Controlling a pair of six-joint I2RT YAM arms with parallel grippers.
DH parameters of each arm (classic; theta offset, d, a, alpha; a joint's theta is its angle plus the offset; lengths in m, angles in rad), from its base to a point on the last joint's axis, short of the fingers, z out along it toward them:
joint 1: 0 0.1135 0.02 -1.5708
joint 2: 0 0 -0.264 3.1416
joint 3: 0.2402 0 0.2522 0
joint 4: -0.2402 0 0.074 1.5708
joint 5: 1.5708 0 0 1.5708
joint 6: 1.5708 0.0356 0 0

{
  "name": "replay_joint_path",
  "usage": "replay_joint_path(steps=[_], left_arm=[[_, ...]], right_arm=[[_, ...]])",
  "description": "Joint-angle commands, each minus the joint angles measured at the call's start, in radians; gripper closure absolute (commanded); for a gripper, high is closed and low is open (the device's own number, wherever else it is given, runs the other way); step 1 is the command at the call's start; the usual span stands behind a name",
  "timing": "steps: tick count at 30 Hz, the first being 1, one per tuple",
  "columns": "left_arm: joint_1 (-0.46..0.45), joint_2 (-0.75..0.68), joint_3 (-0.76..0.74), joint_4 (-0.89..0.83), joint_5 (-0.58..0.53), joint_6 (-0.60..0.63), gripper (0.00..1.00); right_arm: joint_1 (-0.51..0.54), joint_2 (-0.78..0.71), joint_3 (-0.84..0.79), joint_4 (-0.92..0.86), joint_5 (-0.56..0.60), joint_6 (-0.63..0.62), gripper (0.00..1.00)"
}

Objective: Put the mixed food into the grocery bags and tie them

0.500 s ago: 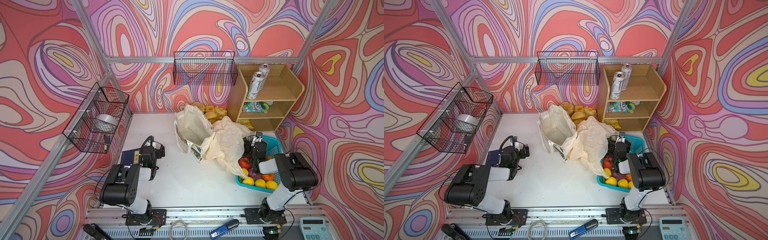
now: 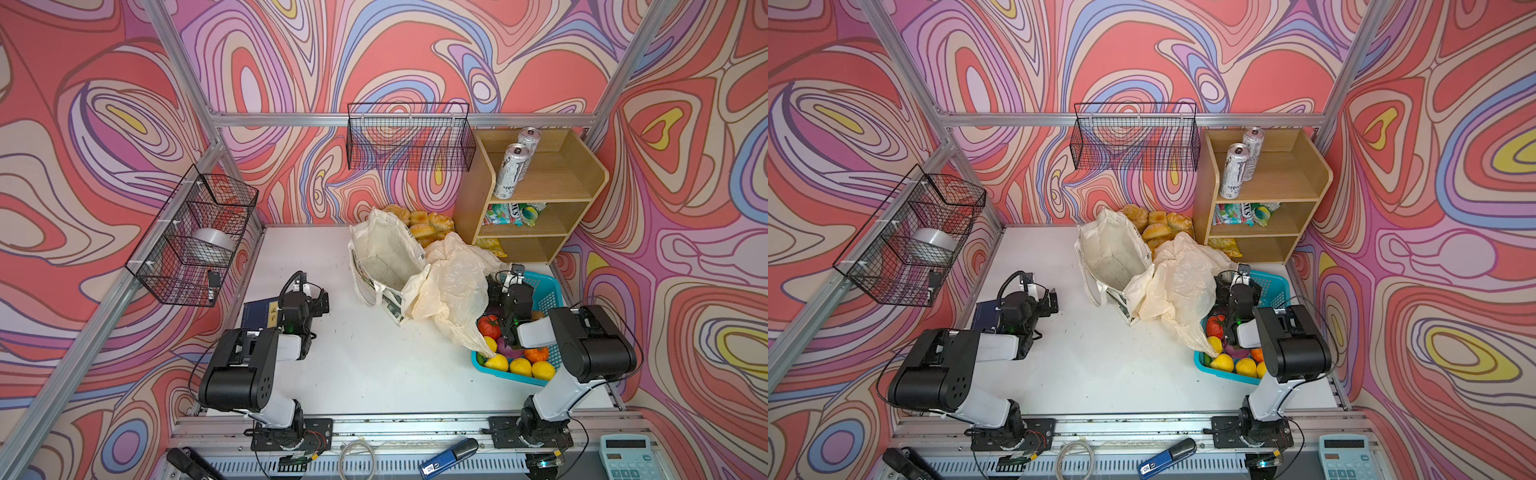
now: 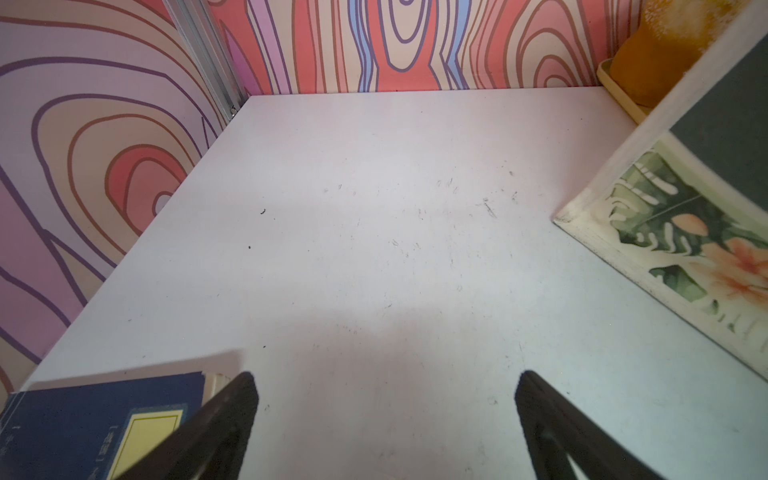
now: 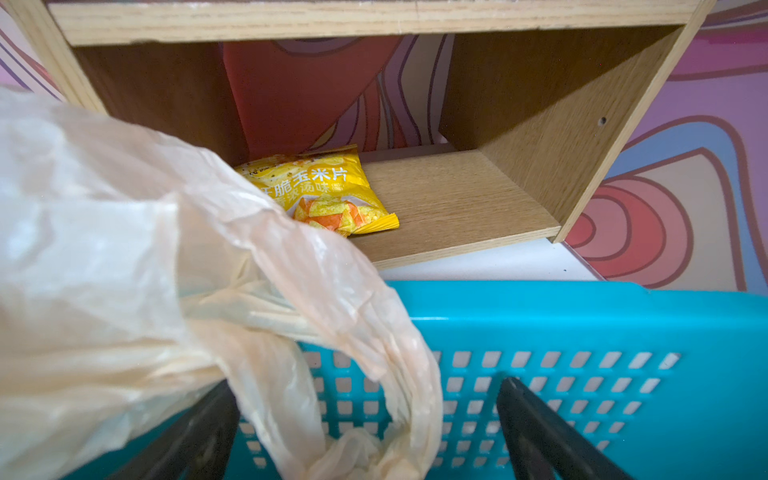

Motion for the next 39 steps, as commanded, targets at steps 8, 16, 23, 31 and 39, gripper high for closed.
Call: replay_joint_path(steps=[8,16,23,31,39], left_arm=[[0.005,-0.011,-0.008,0.038,0.000,-0.010,0.02],[0.005,-0.024,-0.015,0.042,-0.036,-0.023,0.02],[0.005,-0.194,0.114,-0.322,-0.179,-0.080,0.00],[0.005,-0.351,0.370,-0.846,-0.258,-0.279,0.00],[-0.022,-0.364,0.678,-1.379,0.030,-0.538,0.05]], right_arm=[[-0.002,-0.028,-0.010,0.011,-0.010,0.000,0.02],[-0.001,-0.007,-0.028,0.058,-0.017,0.002,0.02],[-0.002,-0.174,0.071,-0.250,0.039,0.018,0.01],[-0.001,-0.300,0.430,-0.913,0.005,0.280,0.01],[0.000,-0.413,0.615,-1.251,-0.352,0.306,0.08]])
